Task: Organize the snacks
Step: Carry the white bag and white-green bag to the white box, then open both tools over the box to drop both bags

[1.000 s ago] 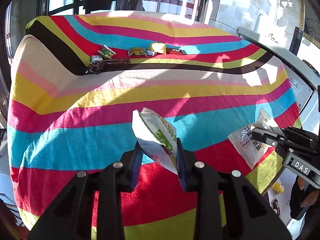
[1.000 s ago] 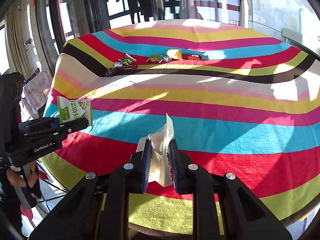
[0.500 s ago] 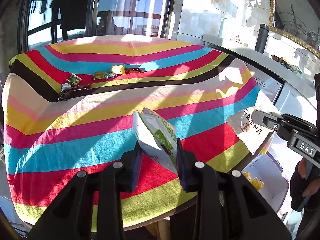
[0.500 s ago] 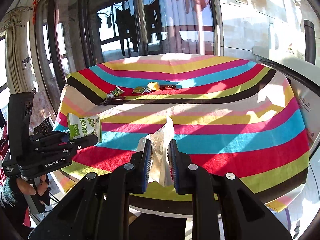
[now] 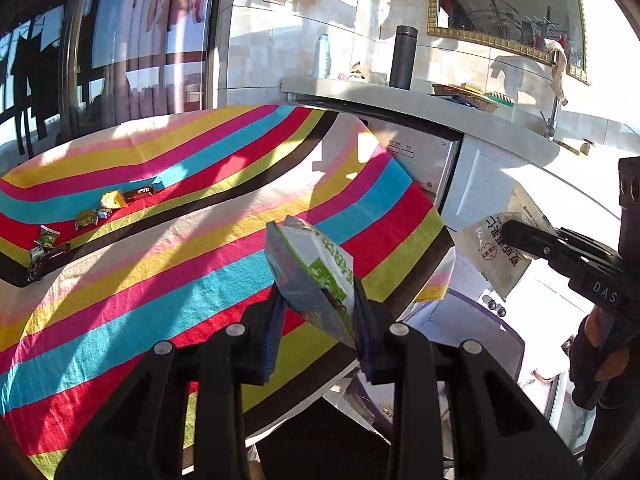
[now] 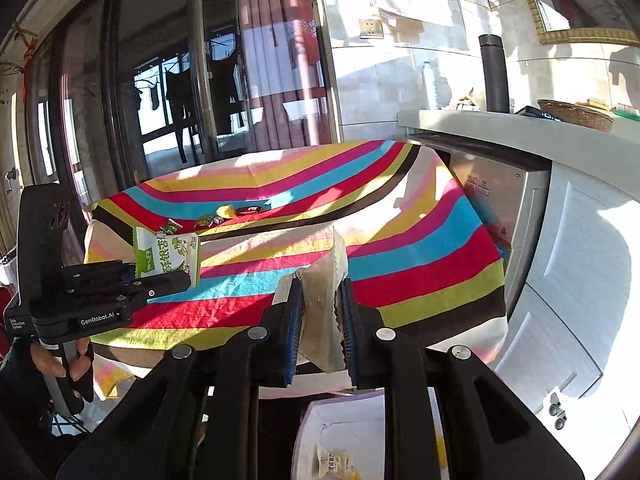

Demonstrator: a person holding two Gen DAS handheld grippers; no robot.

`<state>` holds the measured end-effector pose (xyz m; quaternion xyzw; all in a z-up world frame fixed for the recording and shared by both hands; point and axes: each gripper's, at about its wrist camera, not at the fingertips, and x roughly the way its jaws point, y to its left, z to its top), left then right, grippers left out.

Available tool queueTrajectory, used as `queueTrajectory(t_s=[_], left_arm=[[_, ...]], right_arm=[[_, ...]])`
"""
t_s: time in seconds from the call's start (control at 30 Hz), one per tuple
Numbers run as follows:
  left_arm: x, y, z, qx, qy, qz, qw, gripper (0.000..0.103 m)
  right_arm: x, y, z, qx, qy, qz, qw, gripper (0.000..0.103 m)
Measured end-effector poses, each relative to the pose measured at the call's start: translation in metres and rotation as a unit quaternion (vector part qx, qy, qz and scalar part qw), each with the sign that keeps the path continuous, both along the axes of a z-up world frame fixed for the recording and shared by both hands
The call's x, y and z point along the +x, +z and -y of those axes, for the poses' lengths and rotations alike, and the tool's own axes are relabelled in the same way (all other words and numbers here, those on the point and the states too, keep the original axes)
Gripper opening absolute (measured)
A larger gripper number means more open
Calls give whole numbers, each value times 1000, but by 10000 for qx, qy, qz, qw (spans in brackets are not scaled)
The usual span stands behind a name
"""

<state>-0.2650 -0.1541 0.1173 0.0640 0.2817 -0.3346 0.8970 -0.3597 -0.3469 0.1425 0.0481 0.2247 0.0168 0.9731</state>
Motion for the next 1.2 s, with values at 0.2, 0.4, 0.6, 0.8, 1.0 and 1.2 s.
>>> queueTrajectory(t_s=[0.2, 0.4, 0.6, 0.8, 1.0, 1.2], left_arm=[[-27, -14, 68, 454, -790, 84, 9958, 31], [-54, -43, 127, 894, -1597, -27, 9831, 31], [-71, -72, 166, 1173, -2106, -229, 9702, 32], [-68, -97, 179, 1212, -2257, -495, 9654, 68], [-51, -100, 163, 1151, -1886, -460, 9742, 90], [-27, -95, 129, 891, -1410, -518, 9846, 98]], right_arm=[[-23, -23, 42, 236, -537, -107, 9982, 19], [-43, -45, 69, 307, -984, -247, 9944, 19], [-50, -72, 88, 422, -1199, -519, 9905, 20], [-46, -92, 102, 501, -1385, -757, 9862, 26], [-43, -101, 111, 739, -1529, -782, 9824, 71], [-38, -101, 96, 646, -1389, -800, 9849, 78]])
